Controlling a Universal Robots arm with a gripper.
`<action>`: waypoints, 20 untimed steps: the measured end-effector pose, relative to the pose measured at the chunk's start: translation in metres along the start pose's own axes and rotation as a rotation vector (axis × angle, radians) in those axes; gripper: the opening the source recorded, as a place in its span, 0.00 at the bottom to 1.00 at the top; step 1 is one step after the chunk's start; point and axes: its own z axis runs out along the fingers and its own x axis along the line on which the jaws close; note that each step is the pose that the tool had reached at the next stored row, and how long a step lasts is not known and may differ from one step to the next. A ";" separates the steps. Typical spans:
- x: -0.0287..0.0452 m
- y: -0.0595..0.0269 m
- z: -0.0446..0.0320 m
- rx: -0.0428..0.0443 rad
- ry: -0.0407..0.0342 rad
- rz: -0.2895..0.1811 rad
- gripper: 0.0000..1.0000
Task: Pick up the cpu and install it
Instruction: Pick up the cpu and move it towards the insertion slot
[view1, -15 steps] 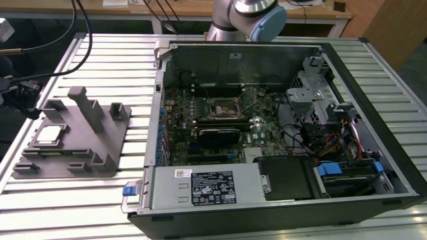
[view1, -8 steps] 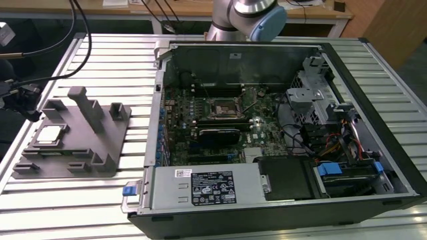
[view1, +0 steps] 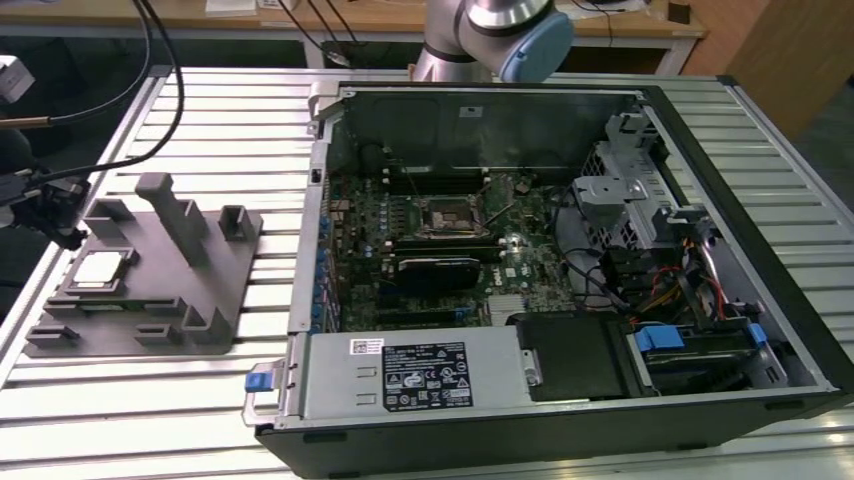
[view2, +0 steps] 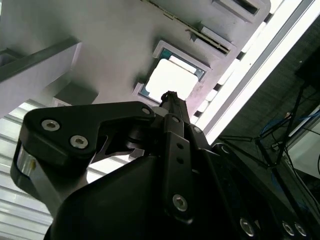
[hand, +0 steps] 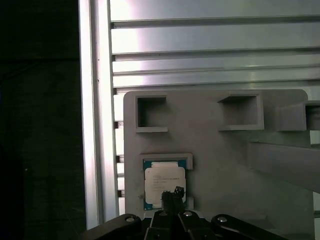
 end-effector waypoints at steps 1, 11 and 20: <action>0.0003 -0.0003 0.0012 0.0000 0.0000 0.000 0.11; 0.0039 -0.0022 0.0137 -0.0001 -0.0002 0.000 0.11; 0.0058 -0.0034 0.0262 0.0000 -0.0001 0.000 0.11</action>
